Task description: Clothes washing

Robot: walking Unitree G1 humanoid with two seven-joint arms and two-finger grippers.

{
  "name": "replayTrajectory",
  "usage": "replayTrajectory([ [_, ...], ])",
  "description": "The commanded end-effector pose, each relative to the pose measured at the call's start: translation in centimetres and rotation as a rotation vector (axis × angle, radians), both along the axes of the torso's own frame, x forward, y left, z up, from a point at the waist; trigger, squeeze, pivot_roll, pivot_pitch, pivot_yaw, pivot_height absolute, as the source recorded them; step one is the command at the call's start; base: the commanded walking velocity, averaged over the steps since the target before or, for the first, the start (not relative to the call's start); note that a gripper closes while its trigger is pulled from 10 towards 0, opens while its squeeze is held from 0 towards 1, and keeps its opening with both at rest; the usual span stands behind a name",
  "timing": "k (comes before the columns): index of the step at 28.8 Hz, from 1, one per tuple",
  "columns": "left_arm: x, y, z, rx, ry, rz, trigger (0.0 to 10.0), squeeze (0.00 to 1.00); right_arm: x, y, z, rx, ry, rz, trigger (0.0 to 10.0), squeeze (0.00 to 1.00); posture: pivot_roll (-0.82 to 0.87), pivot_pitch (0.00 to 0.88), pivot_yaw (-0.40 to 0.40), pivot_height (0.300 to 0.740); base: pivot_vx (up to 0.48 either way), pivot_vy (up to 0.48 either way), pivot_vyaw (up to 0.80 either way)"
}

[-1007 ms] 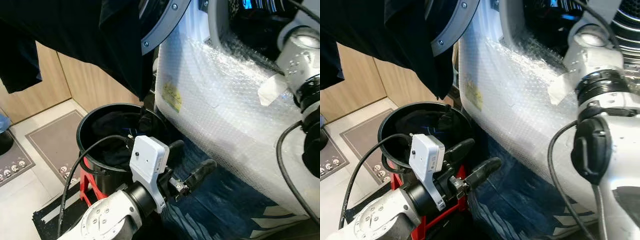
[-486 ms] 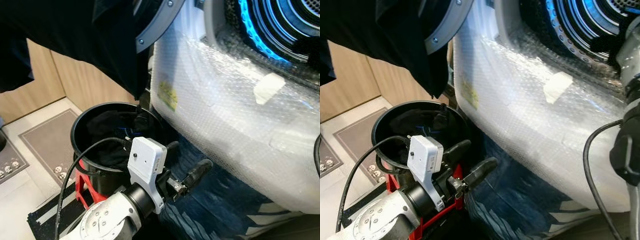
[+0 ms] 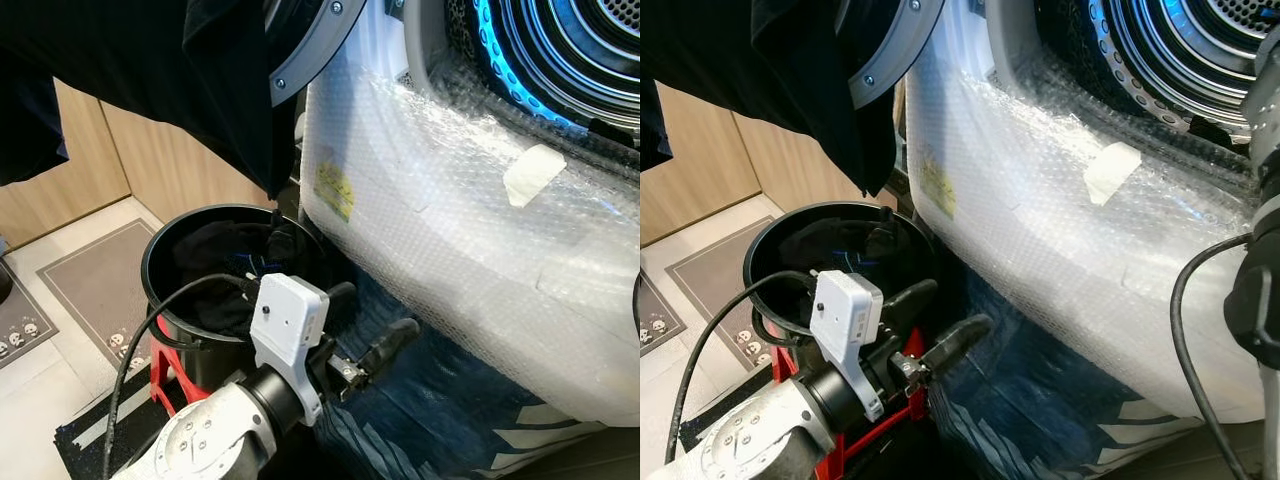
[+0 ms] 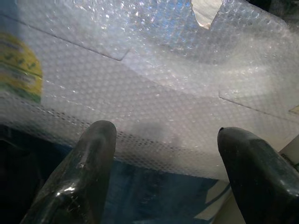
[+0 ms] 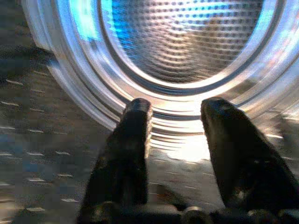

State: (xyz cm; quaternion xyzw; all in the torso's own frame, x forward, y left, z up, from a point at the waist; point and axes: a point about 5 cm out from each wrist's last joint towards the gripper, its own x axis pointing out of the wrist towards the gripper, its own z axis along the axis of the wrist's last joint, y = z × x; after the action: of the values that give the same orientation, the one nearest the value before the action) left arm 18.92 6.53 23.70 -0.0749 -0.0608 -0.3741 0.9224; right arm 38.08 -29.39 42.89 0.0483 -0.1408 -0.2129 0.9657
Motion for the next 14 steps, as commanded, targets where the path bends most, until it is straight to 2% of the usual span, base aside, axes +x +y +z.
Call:
replayTrajectory([
  [1,0.0,0.0,0.4,-0.003,-0.032,-0.015,10.0,0.00,-0.5,0.3,1.6,0.002,-0.122,0.132,10.0,1.00,0.11,0.126,-0.181,0.740,0.000,0.000,0.00],
  [2,0.3,0.0,0.5,0.000,-0.044,-0.010,10.0,0.00,-0.5,0.6,1.7,-0.018,-0.177,0.217,10.0,0.44,0.10,0.115,-0.174,0.740,0.000,0.000,0.00],
  [3,0.6,0.2,0.6,0.002,-0.055,-0.002,10.0,0.00,-0.6,0.9,1.7,-0.035,-0.238,0.309,10.0,0.28,0.10,0.107,-0.168,0.740,0.000,0.000,0.00],
  [4,0.9,0.2,0.7,0.006,-0.065,-0.001,10.0,0.00,-0.4,0.8,1.0,-0.009,-0.241,0.371,10.0,0.00,0.10,0.103,-0.166,0.740,0.000,0.000,0.00],
  [9,1.5,0.3,0.8,0.020,-0.083,-0.020,10.0,0.00,-0.8,-0.1,-0.3,-0.008,-0.304,0.446,10.0,0.00,0.08,0.067,-0.136,0.740,0.000,0.000,0.00],
  [13,2.2,0.7,0.9,0.036,-0.106,-0.016,10.0,0.00,-2.2,-1.9,-1.2,0.004,-0.411,0.482,10.0,0.00,0.06,0.030,-0.110,0.740,0.000,0.000,0.00],
  [14,2.2,0.7,0.9,0.036,-0.106,-0.016,10.0,0.00,-2.2,-1.9,-1.2,0.004,-0.411,0.482,10.0,0.00,0.06,0.030,-0.110,0.740,0.000,0.000,0.00],
])
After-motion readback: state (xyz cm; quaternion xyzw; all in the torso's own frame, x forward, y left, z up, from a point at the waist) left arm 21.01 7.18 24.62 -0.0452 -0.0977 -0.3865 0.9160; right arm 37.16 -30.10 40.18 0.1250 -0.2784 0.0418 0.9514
